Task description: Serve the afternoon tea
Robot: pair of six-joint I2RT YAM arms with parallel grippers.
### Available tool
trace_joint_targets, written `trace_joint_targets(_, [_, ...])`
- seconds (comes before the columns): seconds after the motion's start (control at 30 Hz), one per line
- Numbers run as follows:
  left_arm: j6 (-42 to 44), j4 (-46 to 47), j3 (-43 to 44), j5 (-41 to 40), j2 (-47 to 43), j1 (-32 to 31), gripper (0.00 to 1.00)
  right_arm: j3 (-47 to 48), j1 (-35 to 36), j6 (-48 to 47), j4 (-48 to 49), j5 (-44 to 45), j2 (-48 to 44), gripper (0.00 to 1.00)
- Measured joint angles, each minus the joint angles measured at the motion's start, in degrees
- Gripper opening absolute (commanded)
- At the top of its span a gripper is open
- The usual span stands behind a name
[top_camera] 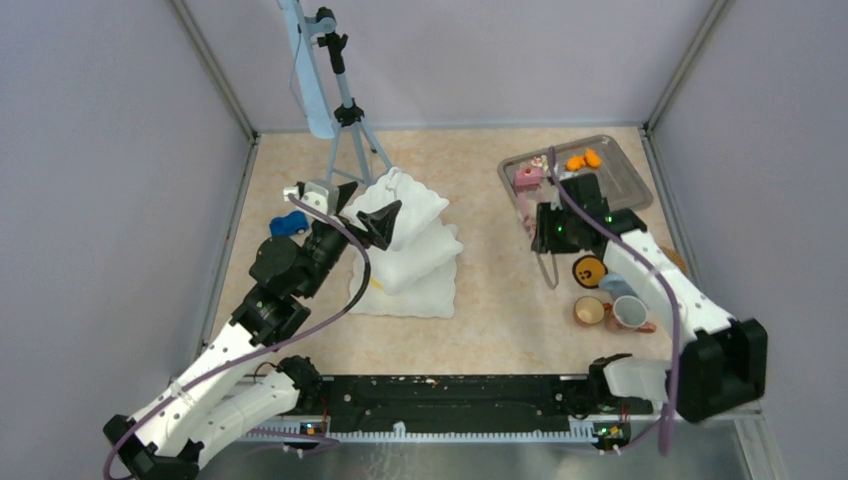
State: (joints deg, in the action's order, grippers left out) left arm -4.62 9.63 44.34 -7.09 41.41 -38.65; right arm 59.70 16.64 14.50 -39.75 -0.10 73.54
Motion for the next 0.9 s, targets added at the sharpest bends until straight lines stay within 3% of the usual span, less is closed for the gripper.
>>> trace_joint_targets(0.2, [1.64, -0.2, 0.0, -3.28, -3.15, 0.39, 0.99, -7.04, 16.02, 2.58, -3.02, -3.69, -17.79, 0.31])
trace_joint_targets(0.33, [2.58, -0.04, 0.0, -4.76, -3.65, 0.66, 0.99, -7.43, 25.38, 4.5, -3.41, -4.61, -22.47, 0.31])
trace_joint_targets(0.6, [3.26, -0.22, 0.0, -5.46, -2.43, 1.01, 0.99, -5.11, 40.94, 6.36, -2.49, -1.95, -15.78, 0.31])
trace_joint_targets(0.9, [3.34, -0.26, 0.0, -5.42, -2.16, 1.09, 0.99, 3.3, 48.3, 6.14, 3.56, 0.7, -4.39, 0.33])
